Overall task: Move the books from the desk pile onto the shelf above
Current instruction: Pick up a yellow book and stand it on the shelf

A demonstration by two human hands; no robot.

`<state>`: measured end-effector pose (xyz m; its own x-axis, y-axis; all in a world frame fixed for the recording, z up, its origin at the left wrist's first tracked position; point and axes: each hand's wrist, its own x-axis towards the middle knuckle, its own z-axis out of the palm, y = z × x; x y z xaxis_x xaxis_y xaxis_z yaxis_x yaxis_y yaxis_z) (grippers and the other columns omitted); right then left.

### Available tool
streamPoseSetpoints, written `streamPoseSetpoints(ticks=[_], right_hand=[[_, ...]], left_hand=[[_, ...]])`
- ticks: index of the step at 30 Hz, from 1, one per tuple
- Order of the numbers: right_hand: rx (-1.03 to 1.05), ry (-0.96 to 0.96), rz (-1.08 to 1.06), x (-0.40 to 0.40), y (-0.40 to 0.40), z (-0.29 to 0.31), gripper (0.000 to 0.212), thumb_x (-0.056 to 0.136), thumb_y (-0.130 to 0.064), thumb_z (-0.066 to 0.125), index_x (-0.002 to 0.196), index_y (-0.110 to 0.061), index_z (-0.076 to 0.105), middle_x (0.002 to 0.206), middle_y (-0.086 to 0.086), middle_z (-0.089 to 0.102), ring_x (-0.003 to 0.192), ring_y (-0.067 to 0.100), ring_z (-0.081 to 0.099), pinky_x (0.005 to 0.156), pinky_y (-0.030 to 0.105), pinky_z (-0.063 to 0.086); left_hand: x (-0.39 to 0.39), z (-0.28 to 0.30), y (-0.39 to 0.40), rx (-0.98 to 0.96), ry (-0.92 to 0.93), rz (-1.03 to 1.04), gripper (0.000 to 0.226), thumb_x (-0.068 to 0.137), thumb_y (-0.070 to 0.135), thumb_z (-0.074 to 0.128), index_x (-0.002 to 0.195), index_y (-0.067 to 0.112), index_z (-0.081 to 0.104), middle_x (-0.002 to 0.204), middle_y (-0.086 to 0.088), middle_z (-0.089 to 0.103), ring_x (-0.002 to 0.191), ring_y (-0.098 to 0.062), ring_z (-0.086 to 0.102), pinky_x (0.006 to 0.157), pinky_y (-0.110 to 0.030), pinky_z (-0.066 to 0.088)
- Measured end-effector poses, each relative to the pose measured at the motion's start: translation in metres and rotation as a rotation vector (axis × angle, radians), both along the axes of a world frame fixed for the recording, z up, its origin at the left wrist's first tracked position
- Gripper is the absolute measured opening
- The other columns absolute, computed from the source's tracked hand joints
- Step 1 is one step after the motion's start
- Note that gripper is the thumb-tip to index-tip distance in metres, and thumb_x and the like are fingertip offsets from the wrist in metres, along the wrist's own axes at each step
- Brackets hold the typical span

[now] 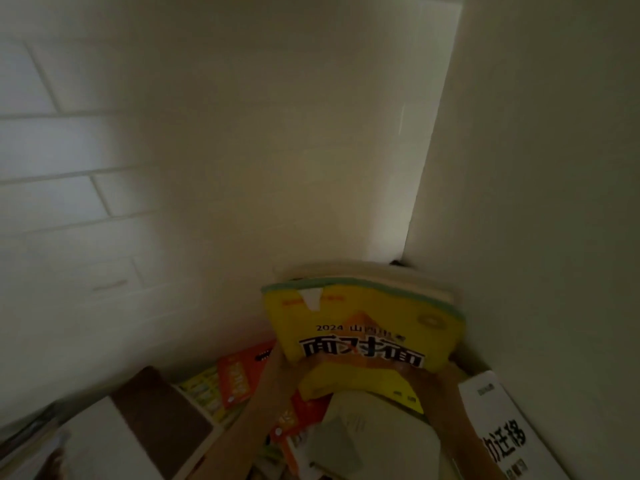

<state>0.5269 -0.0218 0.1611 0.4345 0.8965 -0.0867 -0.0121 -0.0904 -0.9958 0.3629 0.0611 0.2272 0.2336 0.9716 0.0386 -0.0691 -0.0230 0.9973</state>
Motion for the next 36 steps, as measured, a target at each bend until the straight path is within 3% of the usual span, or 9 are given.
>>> streamPoseSetpoints(ticks=[1, 5, 9, 14, 18, 22, 26, 31, 36], right_hand=[[-0.011, -0.016, 0.011, -0.002, -0.001, 0.01, 0.047, 0.076, -0.028, 0.078, 0.12, -0.027, 0.061, 0.121, 0.006, 0.046, 0.116, 0.024, 0.045, 0.067, 0.002, 0.041], [0.057, -0.039, 0.145, -0.024, -0.002, 0.04, 0.044, 0.084, -0.009, 0.066, 0.121, -0.024, 0.047, 0.098, -0.015, 0.057, 0.082, 0.002, 0.055, 0.053, 0.002, 0.043], [0.097, 0.048, 0.299, -0.079, -0.002, 0.046, 0.058, 0.072, -0.03, 0.07, 0.127, -0.028, 0.052, 0.114, -0.002, 0.067, 0.097, 0.019, 0.066, 0.068, 0.028, 0.054], [0.196, 0.151, 0.468, -0.176, -0.012, 0.075, 0.046, 0.073, -0.02, 0.07, 0.116, -0.029, 0.058, 0.105, -0.001, 0.069, 0.076, 0.008, 0.069, 0.054, 0.022, 0.053], [0.284, 0.178, 0.623, -0.264, -0.031, 0.118, 0.058, 0.058, -0.034, 0.081, 0.112, -0.036, 0.06, 0.104, -0.005, 0.071, 0.092, 0.021, 0.068, 0.075, 0.043, 0.054], [0.419, 0.24, 0.788, -0.354, -0.063, 0.167, 0.082, 0.038, -0.042, 0.085, 0.115, -0.025, 0.061, 0.099, -0.004, 0.073, 0.087, 0.018, 0.071, 0.064, 0.031, 0.057], [0.563, 0.287, 0.841, -0.439, -0.102, 0.216, 0.053, 0.063, -0.024, 0.083, 0.112, -0.026, 0.061, 0.099, -0.007, 0.073, 0.088, 0.015, 0.07, 0.071, 0.035, 0.056], [0.75, 0.271, 0.896, -0.522, -0.132, 0.297, 0.044, 0.061, -0.019, 0.077, 0.102, -0.027, 0.064, 0.091, -0.01, 0.074, 0.083, 0.011, 0.07, 0.066, 0.027, 0.057], [0.874, 0.299, 0.942, -0.589, -0.117, 0.405, 0.031, 0.076, -0.01, 0.07, 0.104, -0.022, 0.067, 0.096, -0.003, 0.074, 0.087, 0.015, 0.071, 0.073, 0.032, 0.057]], left_hand=[[-0.044, -0.046, -0.027, -0.231, 0.066, 0.078, 0.051, 0.079, 0.009, 0.07, 0.125, 0.014, 0.047, 0.115, -0.001, 0.057, 0.11, -0.02, 0.057, 0.07, -0.014, 0.052], [-0.074, -0.038, -0.034, -0.139, 0.105, 0.181, 0.045, 0.081, 0.006, 0.067, 0.122, 0.015, 0.053, 0.119, -0.009, 0.061, 0.094, -0.018, 0.063, 0.066, -0.02, 0.052], [-0.135, -0.015, -0.067, -0.169, -0.083, 0.251, 0.048, 0.069, 0.021, 0.072, 0.115, 0.025, 0.058, 0.105, -0.005, 0.071, 0.087, -0.024, 0.07, 0.07, -0.04, 0.058], [-0.229, 0.025, -0.117, -0.113, -0.055, 0.503, 0.055, 0.062, 0.028, 0.082, 0.112, 0.023, 0.061, 0.1, -0.006, 0.072, 0.086, -0.028, 0.07, 0.078, -0.051, 0.055], [-0.31, 0.064, -0.168, 0.024, -0.053, 0.705, 0.038, 0.07, 0.02, 0.074, 0.106, 0.023, 0.061, 0.091, 0.0, 0.073, 0.078, -0.019, 0.071, 0.062, -0.033, 0.058], [-0.389, 0.114, -0.229, 0.143, -0.032, 0.808, 0.046, 0.065, 0.027, 0.074, 0.109, 0.027, 0.061, 0.093, 0.003, 0.074, 0.08, -0.021, 0.071, 0.064, -0.038, 0.058], [-0.465, 0.169, -0.285, 0.293, 0.019, 0.874, 0.047, 0.06, 0.026, 0.084, 0.102, 0.03, 0.063, 0.094, 0.001, 0.074, 0.08, -0.021, 0.071, 0.066, -0.038, 0.057], [-0.544, 0.247, -0.33, 0.446, 0.072, 0.944, 0.046, 0.061, 0.03, 0.078, 0.105, 0.028, 0.064, 0.091, 0.003, 0.074, 0.074, -0.015, 0.071, 0.057, -0.031, 0.057], [-0.6, 0.35, -0.338, 0.644, 0.152, 0.977, 0.048, 0.07, 0.033, 0.073, 0.116, 0.026, 0.06, 0.102, 0.002, 0.071, 0.086, -0.019, 0.07, 0.073, -0.04, 0.057]])
